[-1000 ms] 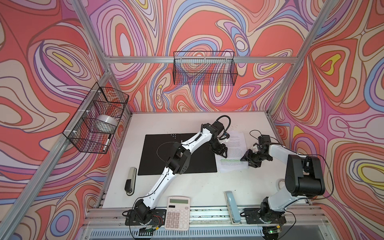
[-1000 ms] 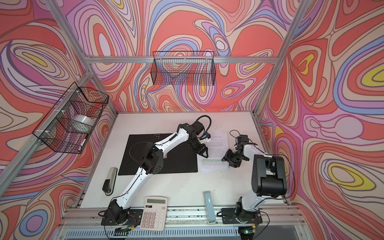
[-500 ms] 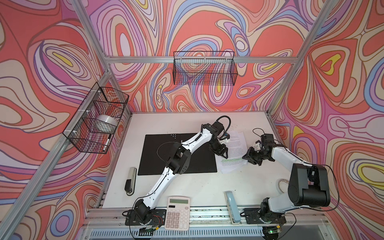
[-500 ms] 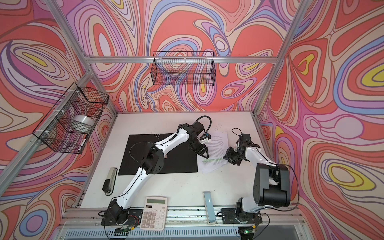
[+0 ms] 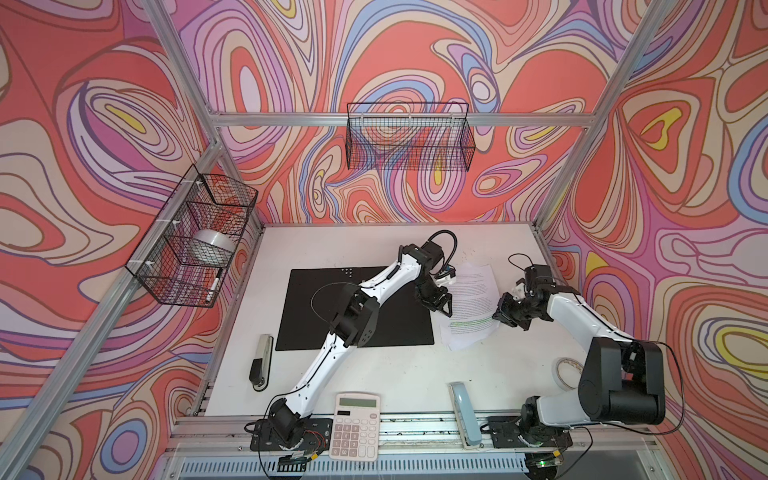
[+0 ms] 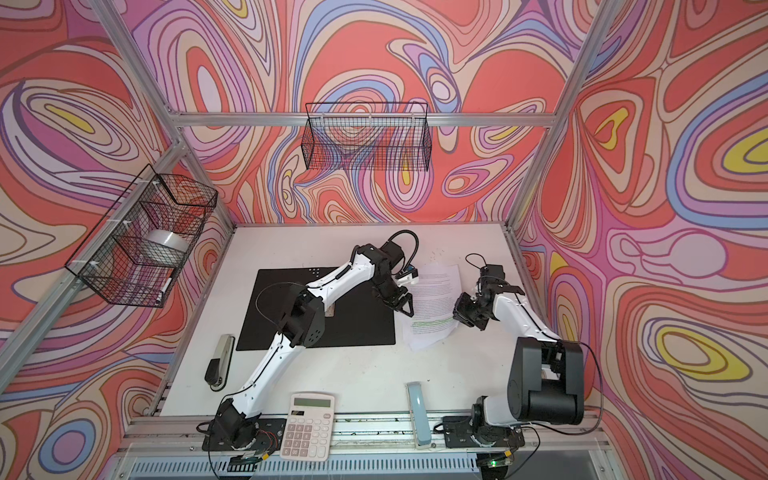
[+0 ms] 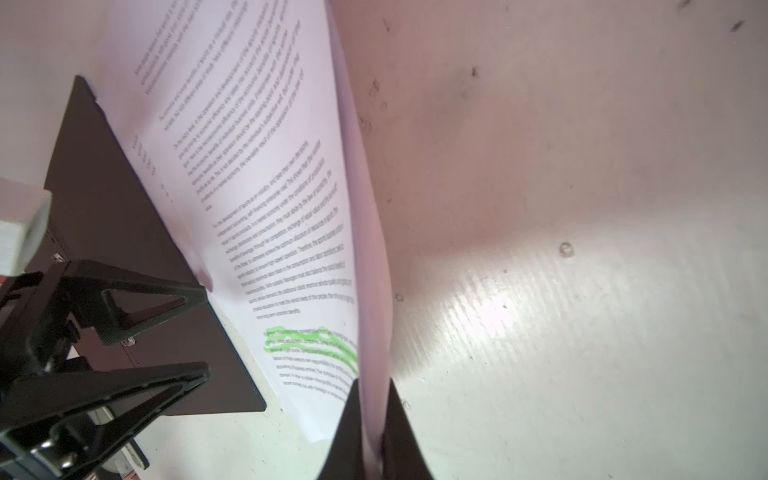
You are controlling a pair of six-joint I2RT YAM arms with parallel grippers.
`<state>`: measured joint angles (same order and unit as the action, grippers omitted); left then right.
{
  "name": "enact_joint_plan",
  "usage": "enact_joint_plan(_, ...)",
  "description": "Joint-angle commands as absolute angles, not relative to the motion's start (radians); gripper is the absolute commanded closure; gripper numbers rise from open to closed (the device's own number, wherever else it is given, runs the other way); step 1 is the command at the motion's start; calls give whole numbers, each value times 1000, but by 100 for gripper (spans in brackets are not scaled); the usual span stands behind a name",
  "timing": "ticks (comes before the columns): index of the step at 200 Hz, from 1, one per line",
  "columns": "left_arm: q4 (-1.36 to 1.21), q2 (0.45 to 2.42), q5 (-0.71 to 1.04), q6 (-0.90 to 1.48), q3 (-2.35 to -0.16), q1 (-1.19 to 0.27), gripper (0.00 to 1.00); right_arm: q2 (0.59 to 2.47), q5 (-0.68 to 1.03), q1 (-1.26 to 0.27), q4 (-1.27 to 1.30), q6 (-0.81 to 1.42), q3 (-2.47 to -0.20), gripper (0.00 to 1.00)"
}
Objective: Put the files into the folder
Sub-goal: 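Lift the pinched paper stack upright with the right gripper while the left withdraws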
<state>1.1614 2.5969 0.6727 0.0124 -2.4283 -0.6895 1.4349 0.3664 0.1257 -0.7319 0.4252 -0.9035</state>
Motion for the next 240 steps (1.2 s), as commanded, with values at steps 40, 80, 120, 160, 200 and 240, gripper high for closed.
enact_joint_plan(40, 1219, 2370, 847, 116, -2448, -455, 31, 1349, 352, 130, -843, 363, -1007, 100)
enact_joint_plan(80, 1217, 2289, 859, 131, -2392, -363, 31, 1316, 422, 130, -877, 347, -1087, 100)
enact_joint_plan(120, 1139, 2216, 937, 239, -2271, -258, 31, 1298, 504, 130, -912, 341, -1212, 100)
enact_joint_plan(160, 1097, 2170, 928, 271, -2178, -198, 31, 1303, 644, 129, -923, 361, -1340, 100)
enact_joint_plan(200, 1059, 2127, 941, 283, -2080, -195, 31, 1316, 741, 129, -930, 383, -1441, 100)
enact_joint_plan(240, 1046, 2104, 940, 284, -2048, -193, 31, 1312, 828, 119, -899, 423, -1484, 100)
